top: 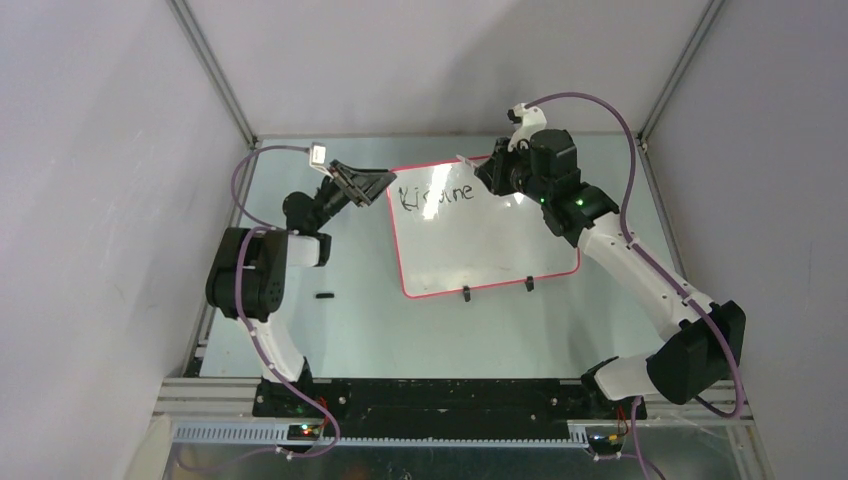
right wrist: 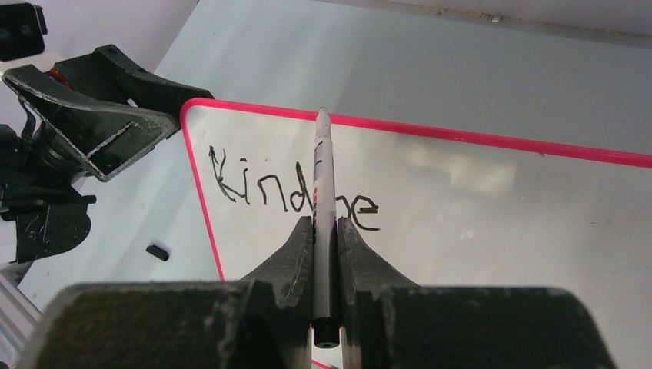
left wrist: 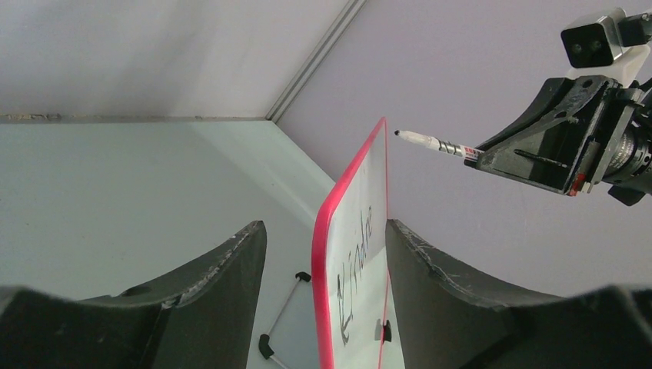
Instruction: Write a sentence on the whiteboard
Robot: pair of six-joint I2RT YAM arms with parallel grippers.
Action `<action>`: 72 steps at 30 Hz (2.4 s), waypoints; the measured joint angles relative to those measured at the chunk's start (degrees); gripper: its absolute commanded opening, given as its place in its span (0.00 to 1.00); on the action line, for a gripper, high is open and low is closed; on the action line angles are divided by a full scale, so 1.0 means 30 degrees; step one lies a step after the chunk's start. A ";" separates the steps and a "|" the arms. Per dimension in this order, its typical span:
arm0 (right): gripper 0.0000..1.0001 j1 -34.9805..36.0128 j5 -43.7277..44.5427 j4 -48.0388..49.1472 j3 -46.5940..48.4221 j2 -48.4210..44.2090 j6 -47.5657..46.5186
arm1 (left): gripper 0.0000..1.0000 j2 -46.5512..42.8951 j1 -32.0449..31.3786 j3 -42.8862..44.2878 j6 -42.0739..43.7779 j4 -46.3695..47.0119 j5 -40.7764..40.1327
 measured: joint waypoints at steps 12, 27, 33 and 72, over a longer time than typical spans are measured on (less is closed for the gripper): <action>0.00 0.0066 0.0299 0.0277 -0.0109 -0.0044 -0.0124 | 0.89 0.0102 -0.0146 0.0044 0.0036 0.0022 -0.0007; 0.00 0.0393 0.0583 0.1005 -0.0867 -0.0189 -0.0146 | 0.77 0.0583 -0.0321 0.0678 0.0007 0.0204 0.0109; 0.00 0.0408 0.0619 0.1005 -0.1144 -0.0189 -0.0270 | 0.70 0.0780 -0.0444 0.0896 0.0000 0.0219 0.0393; 0.00 0.0692 0.1173 0.0969 -0.1151 -0.0466 -0.0495 | 0.14 0.1137 -0.0495 0.1304 -0.0240 0.0262 0.0867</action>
